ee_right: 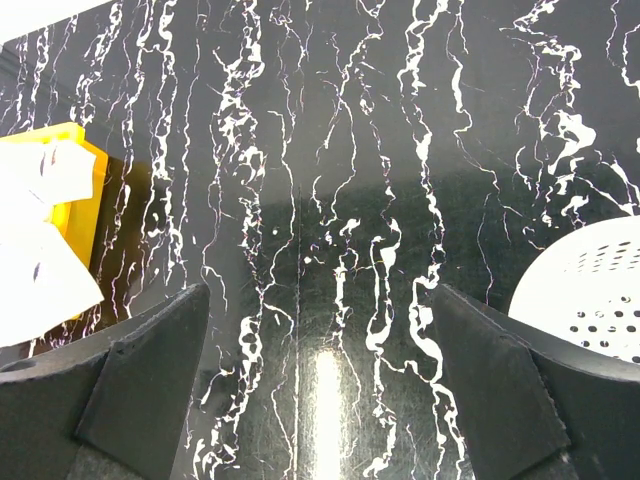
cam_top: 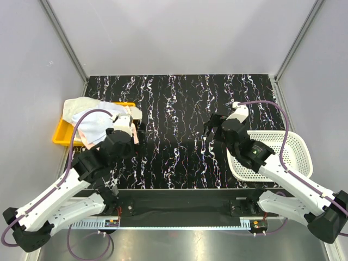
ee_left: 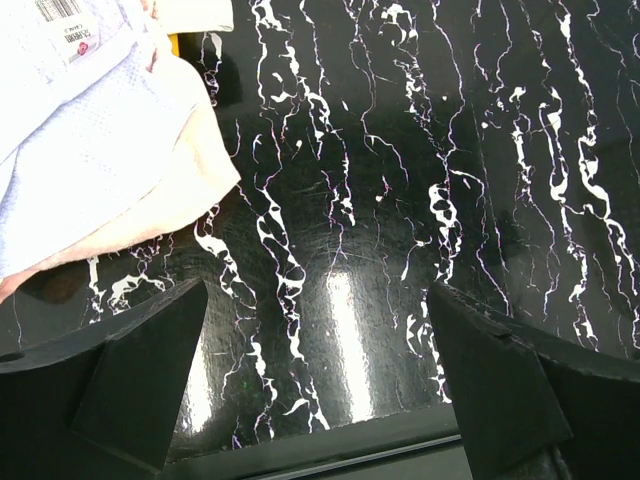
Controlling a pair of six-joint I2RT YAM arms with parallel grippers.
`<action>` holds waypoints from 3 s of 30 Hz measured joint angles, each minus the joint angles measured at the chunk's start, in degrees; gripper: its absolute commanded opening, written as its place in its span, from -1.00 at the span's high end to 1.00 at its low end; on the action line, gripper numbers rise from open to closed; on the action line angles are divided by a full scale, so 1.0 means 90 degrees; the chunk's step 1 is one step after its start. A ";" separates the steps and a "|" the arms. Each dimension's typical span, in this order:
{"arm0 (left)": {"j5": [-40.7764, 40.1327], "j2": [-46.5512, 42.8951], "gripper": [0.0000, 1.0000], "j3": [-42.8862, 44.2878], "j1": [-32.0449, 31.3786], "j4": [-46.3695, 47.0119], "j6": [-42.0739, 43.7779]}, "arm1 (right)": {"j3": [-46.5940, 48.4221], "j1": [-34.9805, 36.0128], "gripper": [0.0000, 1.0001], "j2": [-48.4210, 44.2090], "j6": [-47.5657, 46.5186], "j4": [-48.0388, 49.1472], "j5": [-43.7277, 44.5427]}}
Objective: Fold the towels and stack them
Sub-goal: Grab crumpled towel, then move the towel to the center of the board
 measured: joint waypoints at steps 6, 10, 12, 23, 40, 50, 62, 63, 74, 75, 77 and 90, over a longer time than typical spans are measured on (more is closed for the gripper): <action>-0.0097 0.0007 -0.98 0.0000 0.0000 -0.0007 -0.0070 | 0.0000 0.0000 -0.99 0.0000 -0.0090 -0.0029 -0.0056; -0.0427 0.0163 -0.95 0.0143 0.0090 -0.0265 -0.0357 | 0.0000 0.0000 -0.99 0.0012 -0.0168 -0.0044 -0.0129; -0.0590 0.0425 -0.90 0.0459 0.0444 -0.0503 -0.0505 | 0.0002 0.0000 -1.00 0.0049 -0.0197 -0.0044 -0.0206; 0.0109 0.2319 -0.58 0.1603 0.4449 -0.0255 -0.0549 | 0.0056 0.0000 -1.00 0.0493 -0.0211 -0.0027 -0.0828; 0.1115 0.4592 0.66 0.1659 0.5484 0.0389 -0.0702 | -0.0126 0.0000 -0.99 0.0092 -0.0185 0.0044 -0.0937; 0.1139 0.4534 1.00 0.1882 0.5476 0.0243 -0.0551 | -0.0153 0.0000 -0.99 -0.0090 -0.0185 -0.0027 -0.0930; 0.0998 0.4316 1.00 0.4180 0.3837 -0.0517 -0.0041 | 0.0007 0.0000 -0.99 0.0063 -0.0221 -0.0117 -0.0787; 0.0986 0.4340 1.00 0.4471 0.3585 -0.0593 -0.0027 | 0.0102 0.0000 -0.99 0.0141 -0.0240 -0.0143 -0.0750; 0.0855 0.5889 1.00 0.7856 0.1520 -0.1443 0.0136 | 0.1841 -0.0155 -1.00 0.1059 -0.0534 -0.0665 -0.0270; 0.0860 0.6086 1.00 0.8150 0.1460 -0.1443 0.0163 | 0.1977 -0.0240 -0.99 0.1124 -0.0559 -0.0714 -0.0262; 0.0899 0.6492 1.00 0.8779 0.1355 -0.1513 0.0209 | 0.2215 -0.0449 -0.99 0.1234 -0.0612 -0.0823 -0.0267; 0.1411 0.6856 1.00 0.9510 0.1333 -0.0347 0.0469 | 0.3580 -0.1350 -0.99 0.1960 -0.0996 -0.1248 -0.0452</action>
